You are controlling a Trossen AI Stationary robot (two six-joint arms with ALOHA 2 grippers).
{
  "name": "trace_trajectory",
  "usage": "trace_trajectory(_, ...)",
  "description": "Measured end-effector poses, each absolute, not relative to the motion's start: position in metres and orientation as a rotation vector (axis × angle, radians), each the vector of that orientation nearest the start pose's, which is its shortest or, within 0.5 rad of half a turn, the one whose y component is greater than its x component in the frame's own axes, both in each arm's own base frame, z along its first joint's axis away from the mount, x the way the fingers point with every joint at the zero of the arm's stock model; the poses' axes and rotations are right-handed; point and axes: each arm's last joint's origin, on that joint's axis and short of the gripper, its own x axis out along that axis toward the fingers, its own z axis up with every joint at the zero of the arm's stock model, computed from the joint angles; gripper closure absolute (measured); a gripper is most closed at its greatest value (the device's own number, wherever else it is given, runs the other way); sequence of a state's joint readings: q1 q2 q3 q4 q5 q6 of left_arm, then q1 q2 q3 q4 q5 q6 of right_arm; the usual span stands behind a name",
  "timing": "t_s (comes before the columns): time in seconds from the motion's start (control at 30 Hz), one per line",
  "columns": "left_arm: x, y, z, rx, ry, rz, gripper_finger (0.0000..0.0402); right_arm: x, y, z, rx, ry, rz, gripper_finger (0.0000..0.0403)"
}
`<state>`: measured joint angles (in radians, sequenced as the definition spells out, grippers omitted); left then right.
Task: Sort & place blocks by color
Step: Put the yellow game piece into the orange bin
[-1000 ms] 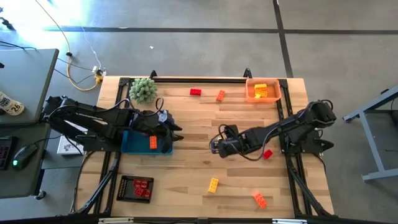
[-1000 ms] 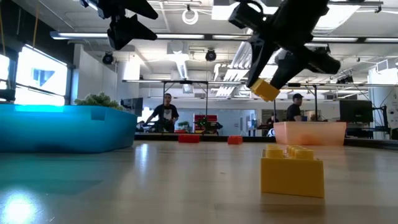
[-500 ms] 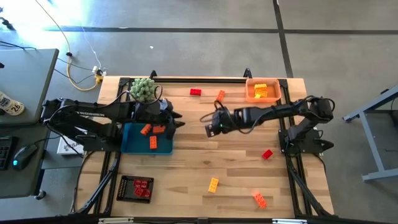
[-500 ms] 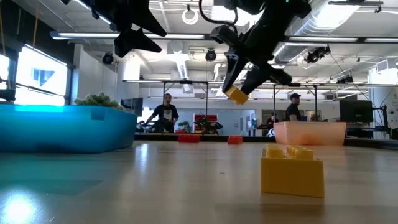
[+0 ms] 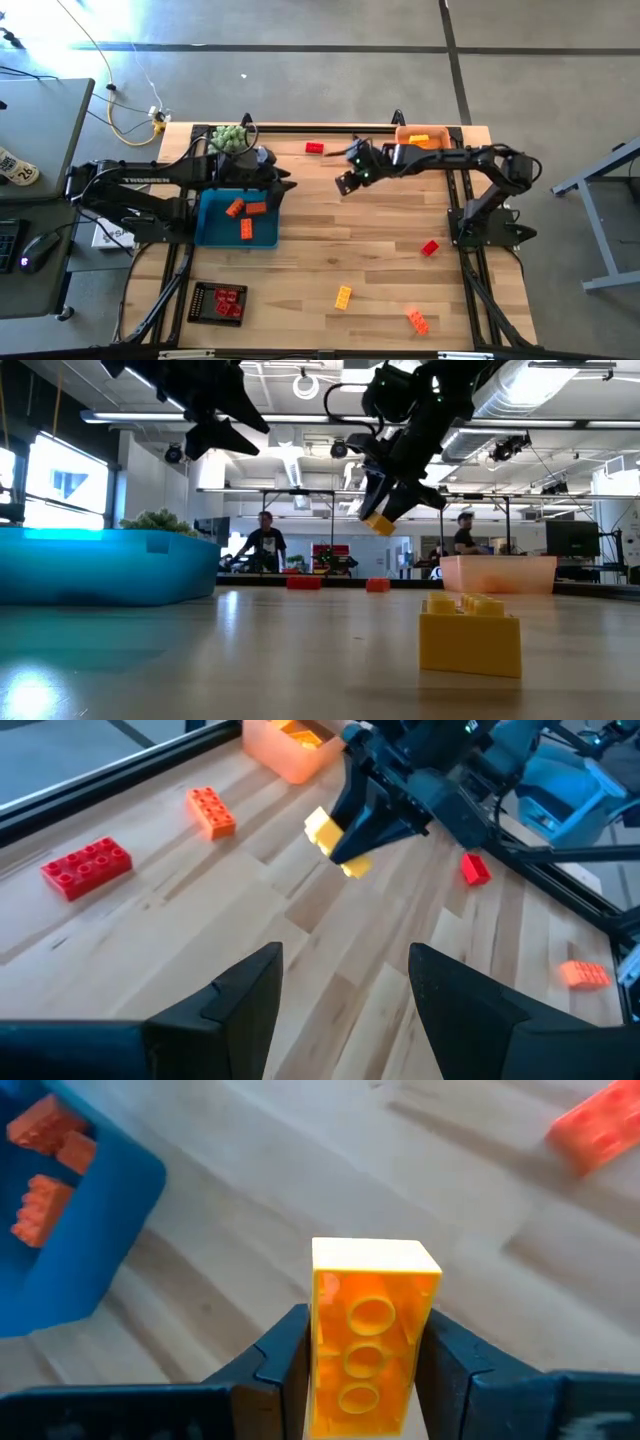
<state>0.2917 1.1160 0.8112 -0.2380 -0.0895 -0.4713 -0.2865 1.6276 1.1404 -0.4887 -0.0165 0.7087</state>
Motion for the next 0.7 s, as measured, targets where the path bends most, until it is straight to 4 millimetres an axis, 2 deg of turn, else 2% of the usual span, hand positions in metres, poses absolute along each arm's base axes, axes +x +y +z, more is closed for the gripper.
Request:
trace_trajectory(0.17, 0.225, 0.076, 0.274, -0.515, 0.452, 0.518, 0.0196, 0.303, -0.118, 0.235, 0.737, 0.855, -0.599, 0.0289)
trace_trajectory(0.47, 0.220, 0.090, 0.273, -0.538, 0.446, 0.589, 0.0196, 0.253, -0.156, 0.260, 0.655, 0.873, -0.732, 0.0289)
trace_trajectory(0.7, 0.214, 0.103, 0.273, -0.580, 0.407, 0.702, 0.0196, 0.218, -0.180, 0.259, 0.600, 0.992, -0.890, 0.0289)
